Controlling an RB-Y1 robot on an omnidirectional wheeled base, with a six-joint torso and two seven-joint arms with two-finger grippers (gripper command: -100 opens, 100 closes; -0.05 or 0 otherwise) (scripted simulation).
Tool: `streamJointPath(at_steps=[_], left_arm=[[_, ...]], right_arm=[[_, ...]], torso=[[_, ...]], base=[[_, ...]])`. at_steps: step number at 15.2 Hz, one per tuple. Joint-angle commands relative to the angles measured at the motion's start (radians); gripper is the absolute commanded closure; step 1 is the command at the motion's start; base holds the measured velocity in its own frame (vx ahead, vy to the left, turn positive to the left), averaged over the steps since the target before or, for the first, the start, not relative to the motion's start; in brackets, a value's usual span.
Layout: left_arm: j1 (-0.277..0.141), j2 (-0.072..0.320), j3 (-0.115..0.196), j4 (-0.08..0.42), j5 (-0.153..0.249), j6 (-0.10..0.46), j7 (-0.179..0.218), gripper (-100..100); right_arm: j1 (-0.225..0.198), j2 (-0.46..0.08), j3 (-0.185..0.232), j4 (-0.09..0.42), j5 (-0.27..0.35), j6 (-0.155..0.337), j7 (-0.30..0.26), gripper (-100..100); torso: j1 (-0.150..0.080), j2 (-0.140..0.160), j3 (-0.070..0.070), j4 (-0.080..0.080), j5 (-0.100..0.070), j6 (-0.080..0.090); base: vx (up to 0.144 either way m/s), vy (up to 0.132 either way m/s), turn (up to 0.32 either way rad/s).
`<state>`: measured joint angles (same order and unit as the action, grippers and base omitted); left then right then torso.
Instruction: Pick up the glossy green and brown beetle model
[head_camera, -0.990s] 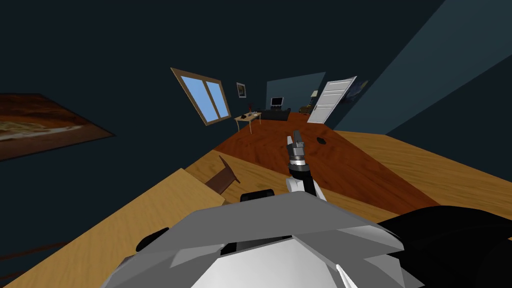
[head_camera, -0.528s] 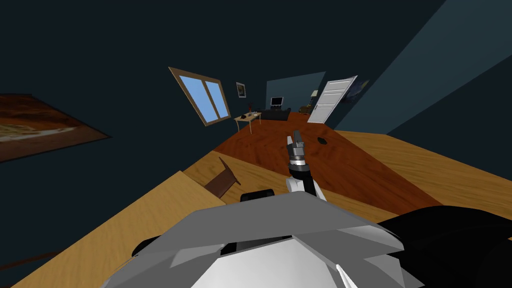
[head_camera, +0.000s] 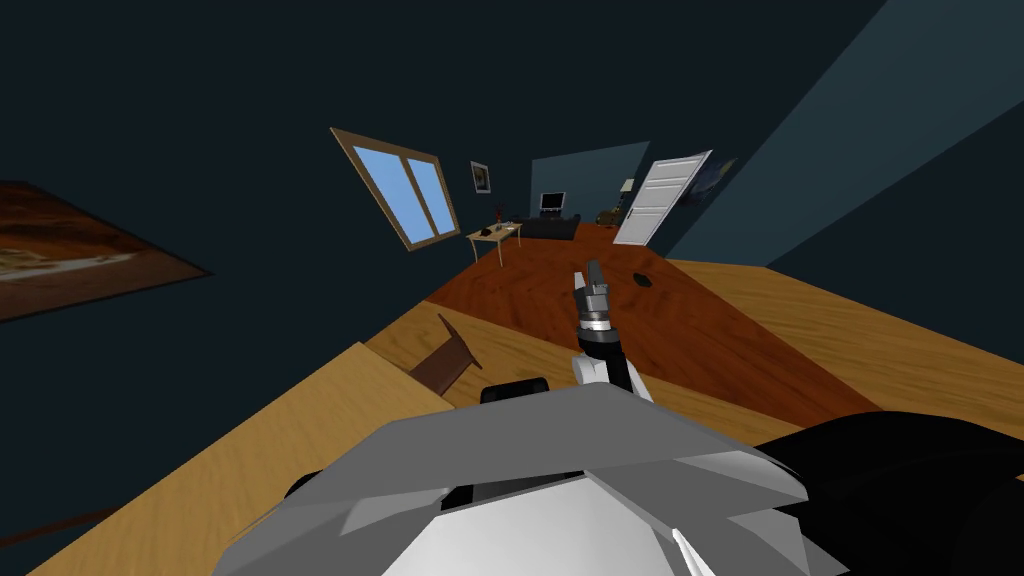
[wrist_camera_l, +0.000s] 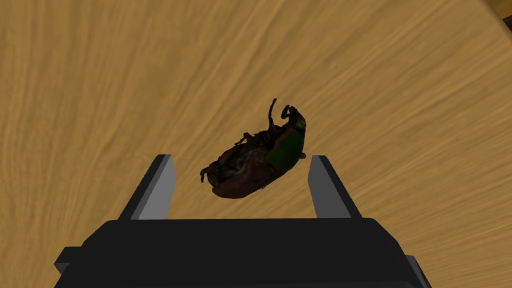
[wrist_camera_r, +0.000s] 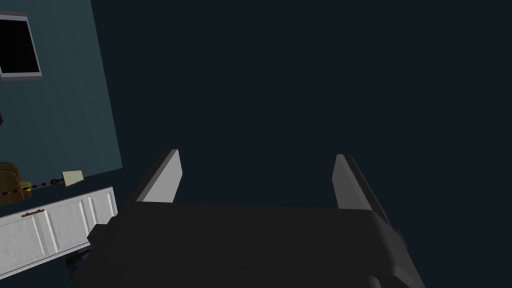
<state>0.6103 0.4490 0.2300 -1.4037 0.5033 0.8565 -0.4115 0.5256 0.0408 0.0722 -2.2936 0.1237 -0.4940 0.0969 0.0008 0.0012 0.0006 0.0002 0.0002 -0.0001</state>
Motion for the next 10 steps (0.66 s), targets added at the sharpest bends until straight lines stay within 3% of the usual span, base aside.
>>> streamJointPath(at_steps=[1,4,5,9,10], left_arm=[[0.000,0.000,0.000,0.000,0.000,0.000,0.000,100],[0.000,0.001,-0.001,0.000,-0.001,0.001,-0.002,100],[0.019,0.010,0.010,-0.032,0.014,0.021,-0.005,100],[0.043,0.025,0.025,-0.078,0.033,0.054,-0.012,100],[0.034,0.022,0.021,-0.061,0.029,0.042,-0.011,100]], right_arm=[[0.000,0.000,0.000,0.000,0.000,0.000,0.000,0],[0.000,0.000,0.000,0.000,0.000,0.000,0.000,0],[0.000,0.000,0.000,0.000,0.000,0.000,0.000,0],[0.000,0.000,0.000,0.000,0.000,0.000,0.000,0],[0.000,0.000,0.000,0.000,0.000,0.000,0.000,0]], torso=[[0.000,0.000,0.000,0.000,0.000,0.000],[-0.001,-0.001,0.000,0.000,0.001,-0.001],[-0.001,-0.001,0.000,0.000,0.001,-0.001],[-0.004,-0.003,-0.001,0.000,0.000,-0.002],[-0.004,-0.003,-0.001,0.000,0.000,-0.002]], base=[[-0.006,0.005,0.006],[-0.001,0.001,-0.005],[0.012,-0.019,0.036],[0.028,-0.042,0.039],[0.013,-0.022,0.007]])
